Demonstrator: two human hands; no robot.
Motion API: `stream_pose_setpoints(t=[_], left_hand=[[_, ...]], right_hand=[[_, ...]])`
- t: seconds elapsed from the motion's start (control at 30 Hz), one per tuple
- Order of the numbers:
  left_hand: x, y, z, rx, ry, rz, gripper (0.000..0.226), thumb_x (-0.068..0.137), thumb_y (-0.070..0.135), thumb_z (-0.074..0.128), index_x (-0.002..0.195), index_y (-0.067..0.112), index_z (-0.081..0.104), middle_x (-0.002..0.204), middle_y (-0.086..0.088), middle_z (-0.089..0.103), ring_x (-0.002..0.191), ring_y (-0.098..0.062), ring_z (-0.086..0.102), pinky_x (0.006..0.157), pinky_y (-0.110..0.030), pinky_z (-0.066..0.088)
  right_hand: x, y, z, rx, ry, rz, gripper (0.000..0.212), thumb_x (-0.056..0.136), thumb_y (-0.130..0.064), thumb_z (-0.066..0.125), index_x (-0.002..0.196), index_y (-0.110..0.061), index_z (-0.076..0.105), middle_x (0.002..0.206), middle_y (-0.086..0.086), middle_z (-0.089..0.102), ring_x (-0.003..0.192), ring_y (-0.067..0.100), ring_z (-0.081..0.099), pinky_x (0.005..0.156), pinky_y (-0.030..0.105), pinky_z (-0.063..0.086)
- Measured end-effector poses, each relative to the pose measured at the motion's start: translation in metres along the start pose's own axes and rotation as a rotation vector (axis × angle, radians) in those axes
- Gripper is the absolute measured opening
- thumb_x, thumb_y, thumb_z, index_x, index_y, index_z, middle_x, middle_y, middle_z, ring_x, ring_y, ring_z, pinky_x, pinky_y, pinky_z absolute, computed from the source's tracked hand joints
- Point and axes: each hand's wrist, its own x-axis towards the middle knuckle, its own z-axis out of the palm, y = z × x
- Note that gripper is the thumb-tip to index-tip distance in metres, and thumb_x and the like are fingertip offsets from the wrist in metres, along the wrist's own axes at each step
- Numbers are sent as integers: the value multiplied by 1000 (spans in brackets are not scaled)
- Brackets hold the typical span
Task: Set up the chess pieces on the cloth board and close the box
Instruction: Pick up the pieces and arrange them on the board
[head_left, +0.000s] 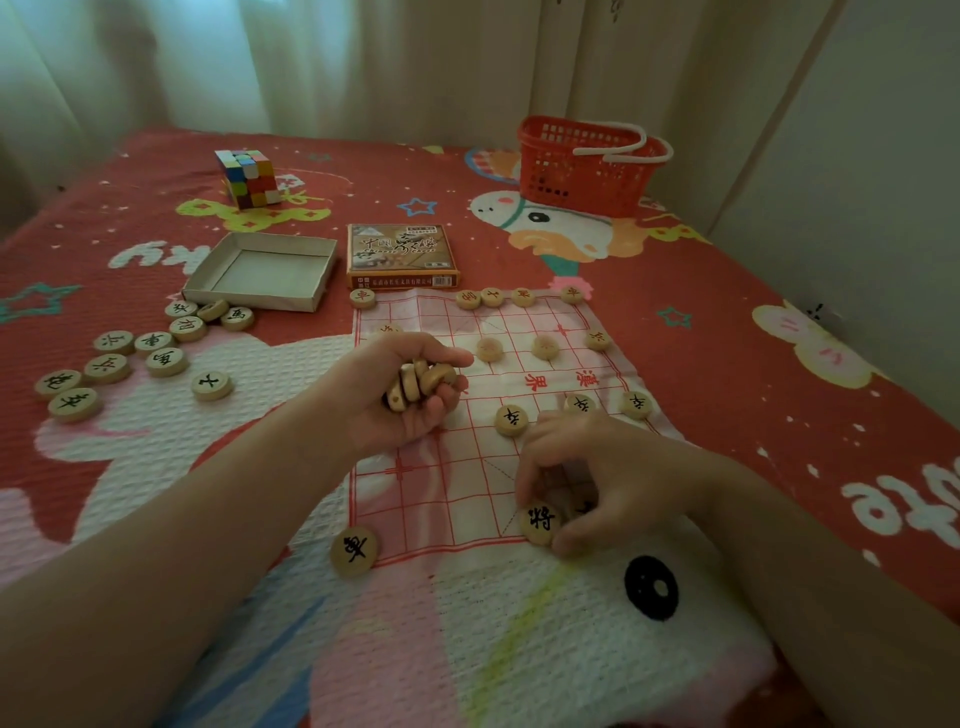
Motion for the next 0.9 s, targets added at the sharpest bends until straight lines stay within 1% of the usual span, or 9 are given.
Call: stream_pose_setpoints(t=[0.13,0.3,0.37,0.43,0.53,0.63,0.7,0.77,0.9], left_hand=[[2,-1,-2,-24,25,8,18,82,5,46,86,2,63,70,-13,57,44,-11,53,35,-15,44],[-1,-2,2,32,-1,-11,8,80,6,57,85,4,63,71,-12,59,47,-11,57,37,-16,48],[-2,-2,4,41,-21,-21,12,70,7,62,82,4,62,71,-12,59,47,-11,58,37,-17,48],[-3,-3,4,43,-25,-25,19,62,9,64,80,4,62,72,-12,59,47,-12,60,37,-18,49],[-3,-4,4,21,-16,-31,18,63,8,65,80,4,63,73,-12,59,50,-13,62,39,-20,51],[-4,-6,6,-20,-26,-36,21,61,7,64,82,2,64,69,-12,60,51,-14,63,41,-22,53],[-4,-8,6,-69,-34,-21,26,65,5,62,90,-1,63,67,-12,59,50,-14,62,44,-23,55],[-2,-8,5,-114,-39,-6,19,76,3,58,93,-2,62,68,-11,57,51,-14,60,44,-24,55],[0,-7,5,-119,-50,22,15,87,4,49,87,-3,62,68,-15,64,57,-19,66,51,-26,57]], right_hand=[[-2,1,-2,14,-3,6,35,62,-27,77,94,-31,63,93,-10,57,91,4,50,80,25,43],[0,5,-10,97,78,-33,34,62,-38,68,95,-30,64,88,-14,58,86,3,51,77,14,40],[3,4,-14,131,133,-43,32,63,-39,66,93,-28,65,88,-11,61,83,5,52,72,13,39],[9,3,-17,154,208,-59,27,65,-35,67,90,-23,67,84,-5,65,79,8,54,67,20,40],[24,-1,-21,175,369,-74,18,70,-27,71,86,-20,67,73,-8,62,69,2,54,61,11,38],[41,-5,-20,156,490,-94,23,72,-30,69,90,-18,65,75,-14,58,70,-2,53,60,7,37],[50,-6,-15,165,543,-75,28,68,-34,71,91,-20,65,77,-14,57,71,0,51,60,8,37],[57,-7,-9,190,596,-56,31,64,-35,73,91,-22,64,78,-12,57,71,2,49,60,9,36],[66,-8,1,203,650,-40,33,62,-28,77,92,-20,65,79,-10,61,73,5,53,62,8,37]])
